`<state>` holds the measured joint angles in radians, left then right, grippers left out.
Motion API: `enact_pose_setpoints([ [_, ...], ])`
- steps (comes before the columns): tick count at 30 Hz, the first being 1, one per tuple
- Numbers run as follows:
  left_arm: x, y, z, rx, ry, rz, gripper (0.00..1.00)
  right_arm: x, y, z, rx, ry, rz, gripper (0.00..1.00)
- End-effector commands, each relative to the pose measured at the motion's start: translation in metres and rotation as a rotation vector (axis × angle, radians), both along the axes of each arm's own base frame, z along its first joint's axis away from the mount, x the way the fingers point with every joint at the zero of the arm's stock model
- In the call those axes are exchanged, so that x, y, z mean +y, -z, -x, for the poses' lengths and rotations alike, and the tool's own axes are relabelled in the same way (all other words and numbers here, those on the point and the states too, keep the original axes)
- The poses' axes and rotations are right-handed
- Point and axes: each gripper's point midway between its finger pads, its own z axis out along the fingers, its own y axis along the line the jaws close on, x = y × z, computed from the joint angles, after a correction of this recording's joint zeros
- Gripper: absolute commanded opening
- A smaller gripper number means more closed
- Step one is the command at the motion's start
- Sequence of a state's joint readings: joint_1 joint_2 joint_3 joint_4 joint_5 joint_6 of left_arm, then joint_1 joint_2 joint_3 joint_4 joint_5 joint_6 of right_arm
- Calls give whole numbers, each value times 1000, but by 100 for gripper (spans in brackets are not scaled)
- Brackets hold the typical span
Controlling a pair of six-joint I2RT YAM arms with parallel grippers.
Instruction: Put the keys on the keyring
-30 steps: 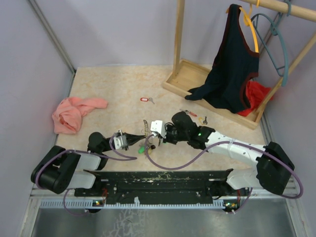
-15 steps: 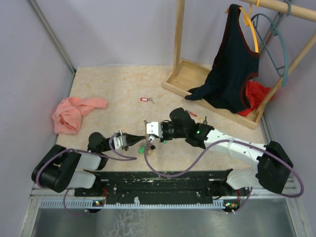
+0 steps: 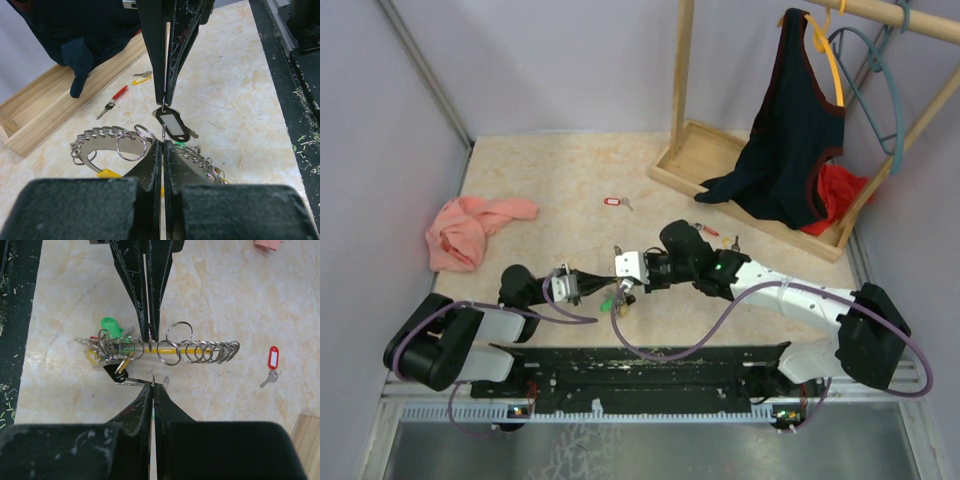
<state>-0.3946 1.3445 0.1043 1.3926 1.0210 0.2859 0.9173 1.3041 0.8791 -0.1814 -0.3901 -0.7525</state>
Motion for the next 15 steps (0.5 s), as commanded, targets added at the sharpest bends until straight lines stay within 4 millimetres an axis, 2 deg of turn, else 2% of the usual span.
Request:
enact_pose_setpoints([
  [1,-2,-15,-3,-75,20,11,0,17,-27,0,-67,-48,-55,0],
  [15,-2,-16,-2,-72,21,13,0,31,-22,2,-114,-65,-48,0],
])
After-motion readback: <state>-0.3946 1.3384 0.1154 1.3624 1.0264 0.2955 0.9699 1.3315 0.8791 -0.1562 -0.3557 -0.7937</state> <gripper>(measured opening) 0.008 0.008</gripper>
